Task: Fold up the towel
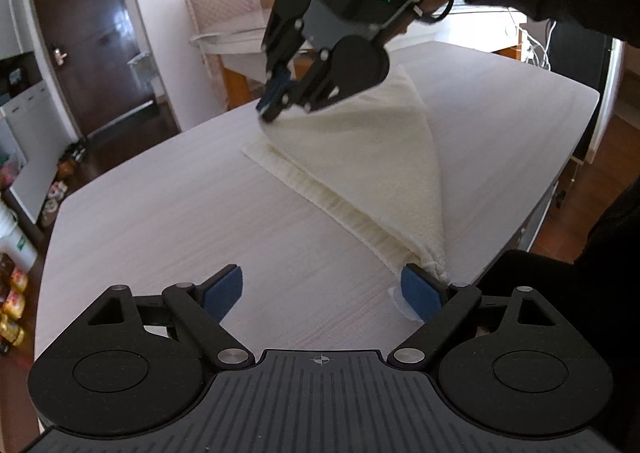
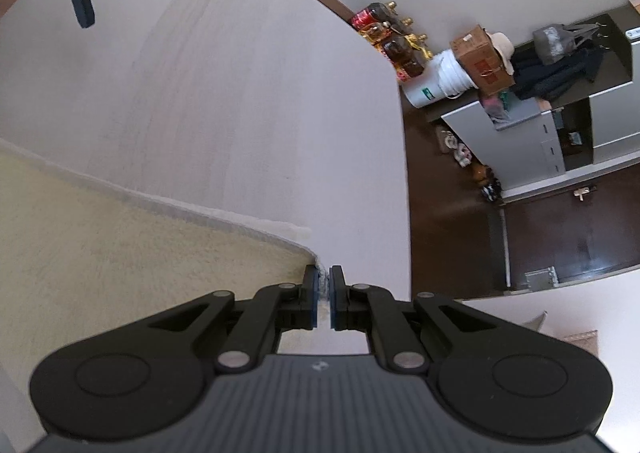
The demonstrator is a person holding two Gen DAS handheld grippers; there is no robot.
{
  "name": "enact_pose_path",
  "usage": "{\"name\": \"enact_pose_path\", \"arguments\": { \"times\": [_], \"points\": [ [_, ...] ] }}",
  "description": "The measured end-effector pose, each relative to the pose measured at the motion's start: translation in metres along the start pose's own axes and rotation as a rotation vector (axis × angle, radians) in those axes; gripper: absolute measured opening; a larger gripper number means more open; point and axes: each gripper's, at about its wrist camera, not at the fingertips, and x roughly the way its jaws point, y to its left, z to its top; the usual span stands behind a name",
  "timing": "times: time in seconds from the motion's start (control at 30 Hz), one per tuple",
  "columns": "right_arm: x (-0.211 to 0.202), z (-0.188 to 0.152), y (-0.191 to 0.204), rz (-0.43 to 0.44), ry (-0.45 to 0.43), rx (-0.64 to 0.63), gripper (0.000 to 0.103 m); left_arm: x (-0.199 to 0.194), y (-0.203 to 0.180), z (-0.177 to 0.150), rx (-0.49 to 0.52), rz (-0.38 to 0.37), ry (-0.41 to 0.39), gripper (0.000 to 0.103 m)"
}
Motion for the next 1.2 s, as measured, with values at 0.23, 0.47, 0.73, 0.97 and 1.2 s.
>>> {"name": "enact_pose_path", "arguments": {
  "times": [0.23,0.47,0.73,0.97,1.2],
  "points": [
    [0.003,-0.004,-0.012,-0.057,-0.052,0.073,0.024,0.000,0.001,-0.001,-0.019,0.006,0.004,0.093],
    [-0.021,-0.026,-0.024,-0.069,-0.002,0.294,0.027,-0.002,-0.005,0.000,0.000,0.027,0.009,0.093],
    [-0.049,-0.072,-0.008,-0.085,0.102,0.547,0.033,-0.005,-0.018,0.001,0.037,0.023,0.014,0.093],
    [-0.077,-0.121,-0.027,-0.181,0.081,0.825,0.035,-0.013,-0.019,0.009,0.045,0.047,-0.006,0.093],
    [-0.079,-0.154,-0.045,-0.231,0.111,0.936,0.035,0.001,-0.018,0.035,0.031,0.076,-0.041,0.093]
  ]
}}
